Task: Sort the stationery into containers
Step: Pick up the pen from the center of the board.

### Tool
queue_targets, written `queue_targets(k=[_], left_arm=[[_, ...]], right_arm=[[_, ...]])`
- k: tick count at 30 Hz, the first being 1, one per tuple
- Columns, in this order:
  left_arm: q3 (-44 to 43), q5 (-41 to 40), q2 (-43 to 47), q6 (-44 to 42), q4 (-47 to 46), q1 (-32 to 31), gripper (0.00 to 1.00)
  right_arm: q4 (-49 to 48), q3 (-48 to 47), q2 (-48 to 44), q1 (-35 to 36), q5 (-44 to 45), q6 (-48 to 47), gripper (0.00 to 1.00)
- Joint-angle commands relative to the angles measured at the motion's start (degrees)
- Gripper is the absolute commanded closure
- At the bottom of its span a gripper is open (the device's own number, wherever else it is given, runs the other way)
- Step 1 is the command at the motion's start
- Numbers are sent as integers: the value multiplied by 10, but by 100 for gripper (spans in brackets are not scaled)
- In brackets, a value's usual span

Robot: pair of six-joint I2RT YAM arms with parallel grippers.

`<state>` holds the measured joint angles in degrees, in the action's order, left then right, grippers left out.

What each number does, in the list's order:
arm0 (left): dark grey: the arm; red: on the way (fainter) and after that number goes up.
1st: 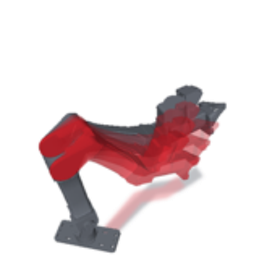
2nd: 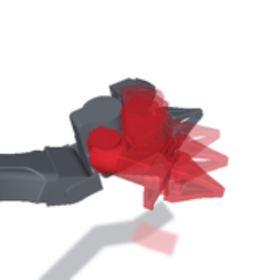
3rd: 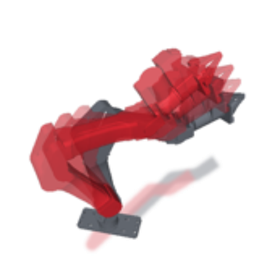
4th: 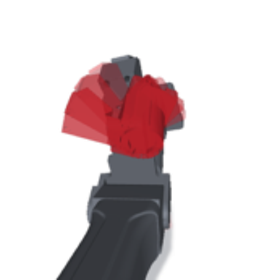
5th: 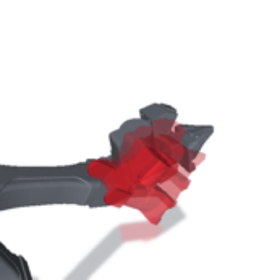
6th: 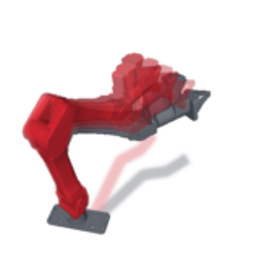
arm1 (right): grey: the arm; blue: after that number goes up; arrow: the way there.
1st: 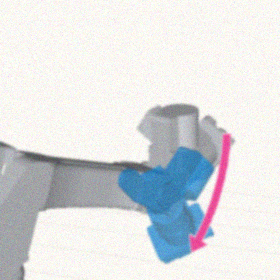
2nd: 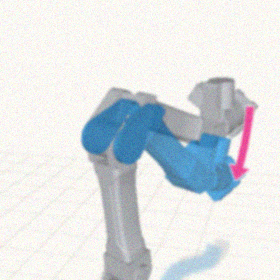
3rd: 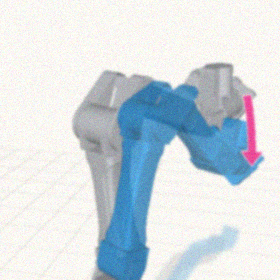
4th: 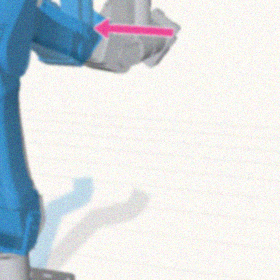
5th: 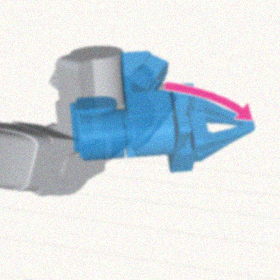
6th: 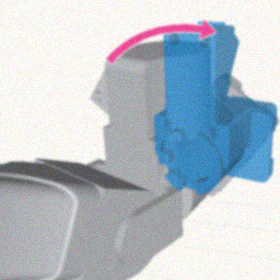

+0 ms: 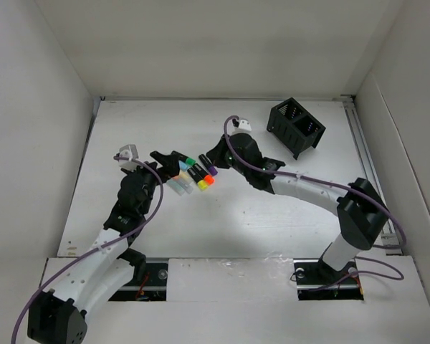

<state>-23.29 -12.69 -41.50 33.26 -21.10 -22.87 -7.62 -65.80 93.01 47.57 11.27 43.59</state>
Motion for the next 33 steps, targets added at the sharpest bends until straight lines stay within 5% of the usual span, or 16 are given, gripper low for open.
queue_targets(k=[1, 4, 5, 7, 8, 10, 12, 15, 21, 33], left_arm=[[-18, -18, 10, 12, 17, -2, 0], [-25, 38, 10, 0, 7, -2, 0], [-25, 50, 10, 0, -6, -2, 8], [-25, 80, 15, -6, -13, -2, 38], [-25, 80, 15, 3, -13, -2, 60], [-19, 86, 15, 8, -13, -2, 70], [-18, 86, 15, 14, -18, -9, 70], [-18, 77, 15, 21, -13, -9, 64], [-18, 87, 15, 21, -18, -9, 56], [-24, 93, -2, 26, -18, -9, 49]], right_arm=[[36, -47, 23, 0, 55, -8, 100], [103, -104, 86, 0, 110, -14, 100], [123, -123, 105, 0, 118, -22, 100], [187, -190, 148, -5, 126, -29, 97], [203, -209, 188, -6, 136, -37, 84], [225, -244, 223, -6, 148, -46, 64], [247, -286, 261, -6, 148, -52, 47], [263, -332, 298, -18, 141, -57, 36], [354, -456, 378, -49, 80, -73, 35], [399, -530, 443, -49, 16, -112, 38]])
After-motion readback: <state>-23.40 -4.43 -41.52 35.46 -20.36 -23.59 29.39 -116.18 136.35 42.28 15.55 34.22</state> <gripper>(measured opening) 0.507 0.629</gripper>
